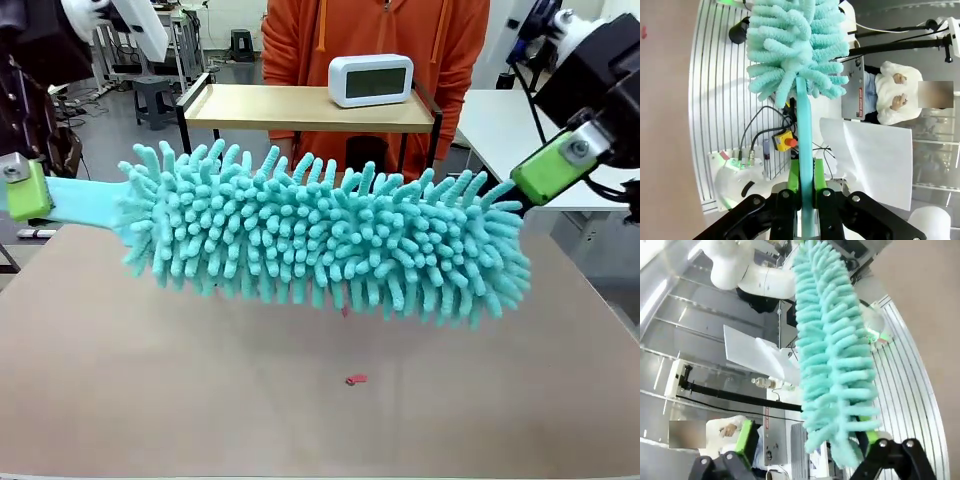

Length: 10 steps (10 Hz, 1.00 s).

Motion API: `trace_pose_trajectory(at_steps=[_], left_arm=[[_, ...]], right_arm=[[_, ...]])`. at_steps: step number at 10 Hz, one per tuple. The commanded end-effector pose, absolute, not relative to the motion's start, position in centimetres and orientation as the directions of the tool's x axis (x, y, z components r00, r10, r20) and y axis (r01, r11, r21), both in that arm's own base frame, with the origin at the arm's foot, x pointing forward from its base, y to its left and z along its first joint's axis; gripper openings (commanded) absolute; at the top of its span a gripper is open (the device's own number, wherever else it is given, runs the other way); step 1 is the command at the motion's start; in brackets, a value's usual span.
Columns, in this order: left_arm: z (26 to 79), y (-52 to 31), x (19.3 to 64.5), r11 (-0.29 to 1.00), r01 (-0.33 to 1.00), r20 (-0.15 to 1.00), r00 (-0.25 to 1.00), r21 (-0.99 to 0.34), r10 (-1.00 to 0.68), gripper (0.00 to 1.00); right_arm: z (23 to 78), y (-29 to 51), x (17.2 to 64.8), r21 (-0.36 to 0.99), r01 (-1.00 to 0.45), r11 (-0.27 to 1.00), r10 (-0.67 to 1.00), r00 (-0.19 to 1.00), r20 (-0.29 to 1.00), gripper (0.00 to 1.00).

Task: Clean the shelf.
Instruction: Hand the Duster back to the human.

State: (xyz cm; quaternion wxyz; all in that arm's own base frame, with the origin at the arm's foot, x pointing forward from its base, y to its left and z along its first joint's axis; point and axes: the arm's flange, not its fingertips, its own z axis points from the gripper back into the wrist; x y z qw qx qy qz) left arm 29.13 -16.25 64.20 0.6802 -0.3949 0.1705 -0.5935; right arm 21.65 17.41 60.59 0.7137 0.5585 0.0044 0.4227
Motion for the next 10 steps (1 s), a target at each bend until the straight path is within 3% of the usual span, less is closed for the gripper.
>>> trace_pose_trajectory(at_steps=[1,6,10], left_arm=[[65.2,-15.8,29.6,-0.027,0.659,0.241,0.237,-0.752,-0.941,0.13],[64.8,-16.2,29.4,-0.074,0.635,0.259,0.204,-0.769,-0.944,0.13],[64.5,-16.5,29.6,-0.061,0.638,0.253,0.214,-0.768,-0.944,0.13]], right_arm=[[59.6,18.1,21.0,0.779,-0.626,0.011,0.602,0.627,0.495,1.00],[57.5,19.9,21.8,0.770,-0.630,0.099,0.572,0.670,0.474,1.00],[57.4,20.1,21.6,0.785,-0.616,0.068,0.579,0.665,0.473,1.00]])
